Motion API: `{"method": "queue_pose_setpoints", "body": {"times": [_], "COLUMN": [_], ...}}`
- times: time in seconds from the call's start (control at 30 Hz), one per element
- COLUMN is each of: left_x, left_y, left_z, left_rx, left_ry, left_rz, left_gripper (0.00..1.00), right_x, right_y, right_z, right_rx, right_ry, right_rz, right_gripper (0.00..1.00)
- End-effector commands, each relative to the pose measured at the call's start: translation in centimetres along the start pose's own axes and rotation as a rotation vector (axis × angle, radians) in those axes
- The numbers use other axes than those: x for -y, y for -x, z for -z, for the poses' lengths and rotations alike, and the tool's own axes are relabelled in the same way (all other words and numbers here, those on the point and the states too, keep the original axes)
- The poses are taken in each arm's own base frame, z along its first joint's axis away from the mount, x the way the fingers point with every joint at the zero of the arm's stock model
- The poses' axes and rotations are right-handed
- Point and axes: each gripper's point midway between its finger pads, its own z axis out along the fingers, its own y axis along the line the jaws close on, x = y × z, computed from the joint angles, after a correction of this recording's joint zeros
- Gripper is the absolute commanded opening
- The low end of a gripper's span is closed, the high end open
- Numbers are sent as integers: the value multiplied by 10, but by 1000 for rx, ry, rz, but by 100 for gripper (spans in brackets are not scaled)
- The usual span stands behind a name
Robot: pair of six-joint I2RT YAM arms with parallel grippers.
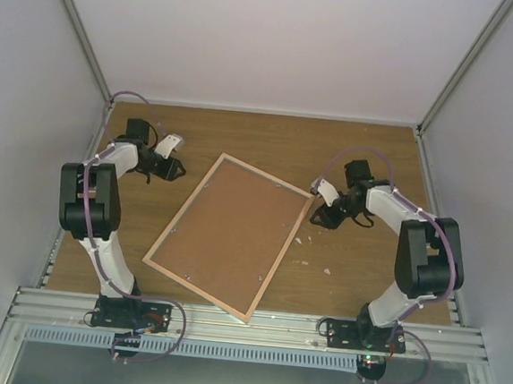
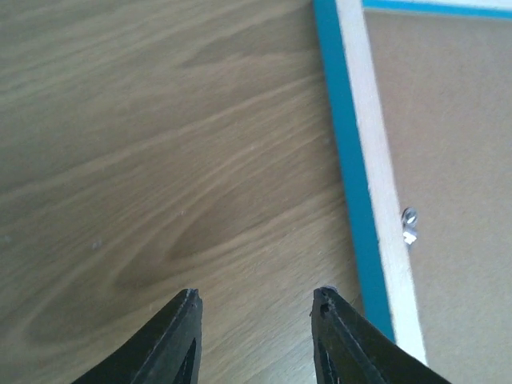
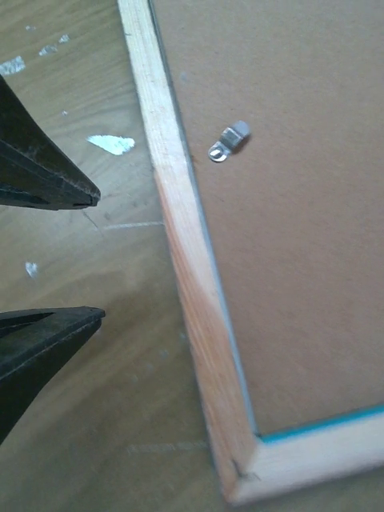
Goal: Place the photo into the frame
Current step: Install the photo frame at the center of the board, then adjust the photo frame at the center of the board.
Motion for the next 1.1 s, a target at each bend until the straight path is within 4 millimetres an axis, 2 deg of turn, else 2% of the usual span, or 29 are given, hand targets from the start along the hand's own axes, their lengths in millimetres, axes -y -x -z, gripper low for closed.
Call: {"method": "queue_pose_setpoints", "body": {"times": [0.0,0.13,0.23,0.37,0.53,0.63,0.73,0.83,0.93,1.07], "left_x": [-4,-3,5,23,59,78,85,90,86,86], "left_y": [-10,-36,-54,-77,-96,-96,-91,-86,-85,-76], "left_z": [5,3,3,0,-8,-13,-15,-15,-8,12], "left_rx": [-11,-78,-117,-168,-209,-202,-180,-163,-155,-135], "left_ry": [66,83,77,37,-46,-89,-128,-150,-108,-50], "left_rz": [-78,-118,-150,-187,-229,-223,-173,-150,-195,-296], "left_gripper": [39,35,31,27,23,23,23,25,35,54], "right_x": [-7,-4,-3,1,22,40,56,72,81,86], "right_y": [-24,-30,-22,2,50,79,108,127,131,115], "right_z": [-10,-25,-33,-45,-56,-67,-76,-78,-68,-46], "right_rx": [-54,-78,-61,-19,63,101,131,148,160,175], "right_ry": [16,20,47,87,123,145,149,128,104,70], "right_rz": [-41,-53,-64,-66,-67,-65,-45,-41,-52,-86], "right_gripper": [34,32,31,30,30,30,30,31,37,46]}}
